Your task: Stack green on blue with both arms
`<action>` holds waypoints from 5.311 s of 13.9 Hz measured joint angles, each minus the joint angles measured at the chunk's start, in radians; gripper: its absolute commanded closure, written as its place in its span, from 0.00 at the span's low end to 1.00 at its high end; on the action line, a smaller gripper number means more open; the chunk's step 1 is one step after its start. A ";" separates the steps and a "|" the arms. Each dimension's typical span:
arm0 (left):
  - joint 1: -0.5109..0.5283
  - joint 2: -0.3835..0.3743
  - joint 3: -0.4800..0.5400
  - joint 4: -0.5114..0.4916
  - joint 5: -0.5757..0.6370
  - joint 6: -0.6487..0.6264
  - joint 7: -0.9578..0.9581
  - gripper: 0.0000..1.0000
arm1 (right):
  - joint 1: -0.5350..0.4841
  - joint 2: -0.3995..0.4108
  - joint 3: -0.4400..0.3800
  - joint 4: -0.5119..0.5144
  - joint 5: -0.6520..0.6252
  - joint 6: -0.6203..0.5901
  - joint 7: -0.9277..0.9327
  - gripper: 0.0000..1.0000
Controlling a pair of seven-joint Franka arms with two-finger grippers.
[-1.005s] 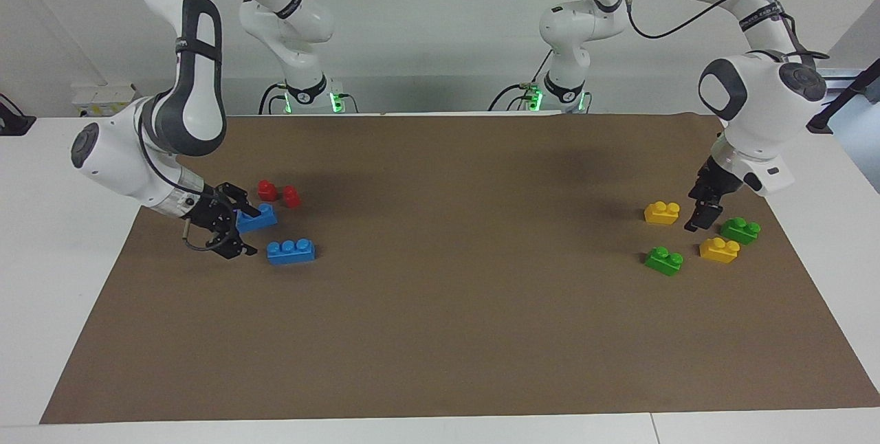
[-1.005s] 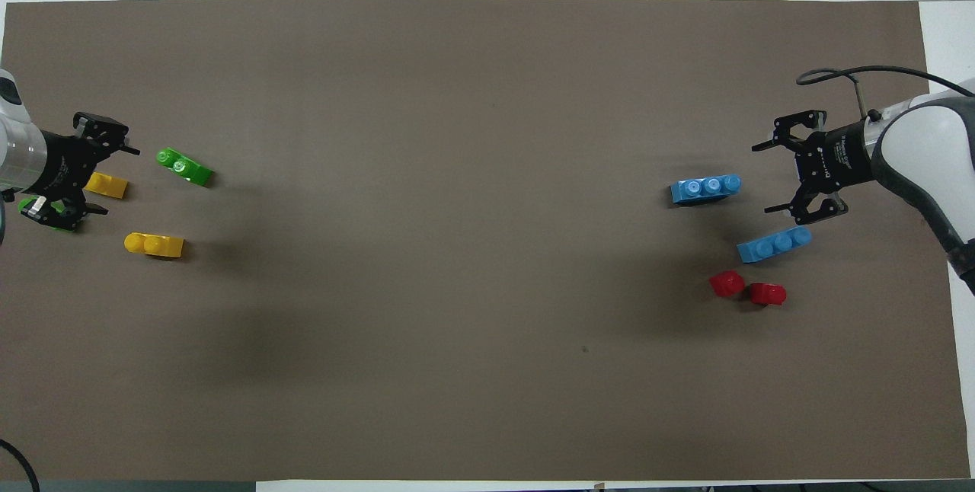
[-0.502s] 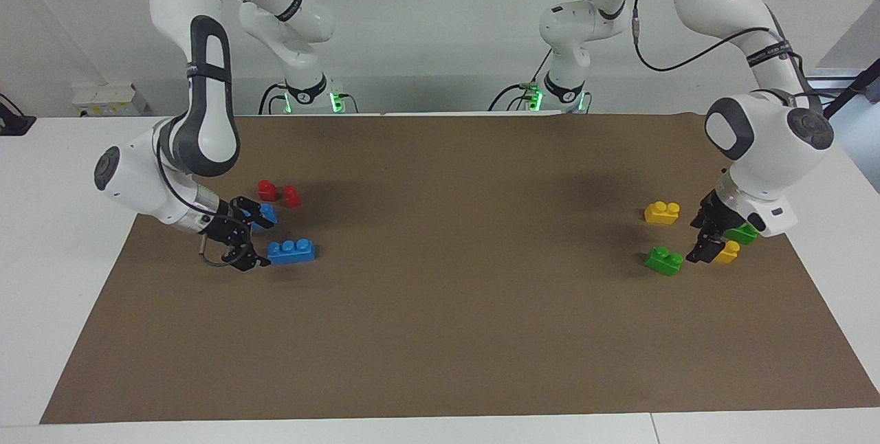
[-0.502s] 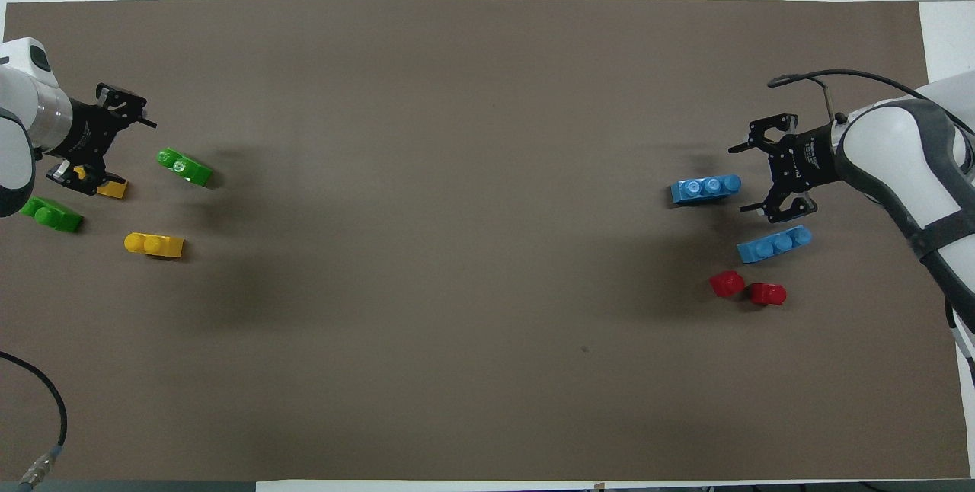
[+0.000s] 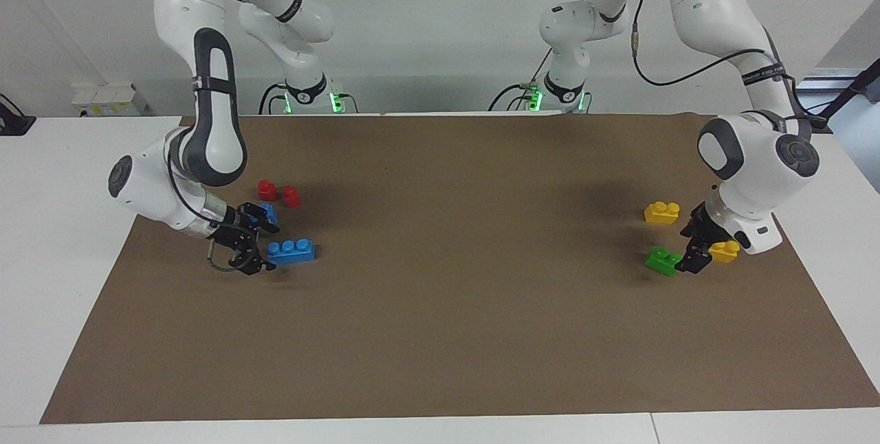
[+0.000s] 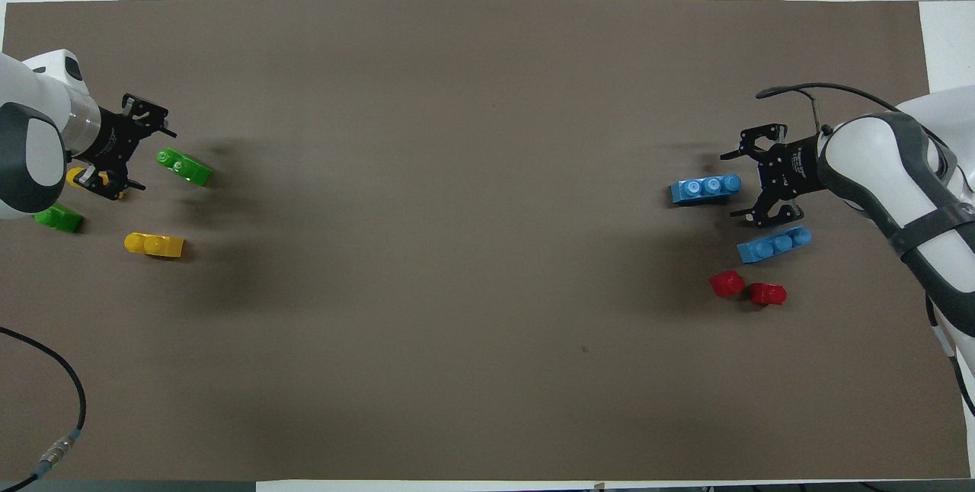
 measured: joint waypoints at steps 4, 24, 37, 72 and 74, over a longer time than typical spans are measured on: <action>0.000 0.003 0.000 -0.028 0.000 0.062 -0.013 0.00 | 0.002 0.006 0.001 -0.009 0.003 0.054 -0.031 0.44; -0.002 0.020 -0.001 -0.061 0.000 0.140 -0.018 1.00 | 0.380 -0.123 0.018 0.215 0.015 -0.176 0.416 1.00; -0.126 -0.202 -0.020 -0.046 -0.013 -0.124 -0.372 1.00 | 0.706 -0.147 0.017 -0.164 0.015 0.411 0.689 1.00; -0.762 -0.303 -0.018 -0.387 0.101 0.193 -1.488 1.00 | 0.777 -0.085 0.016 -0.271 0.273 0.651 0.466 1.00; -0.773 -0.303 -0.019 -0.393 0.101 0.192 -1.489 1.00 | 0.777 -0.085 0.016 -0.271 0.273 0.651 0.466 1.00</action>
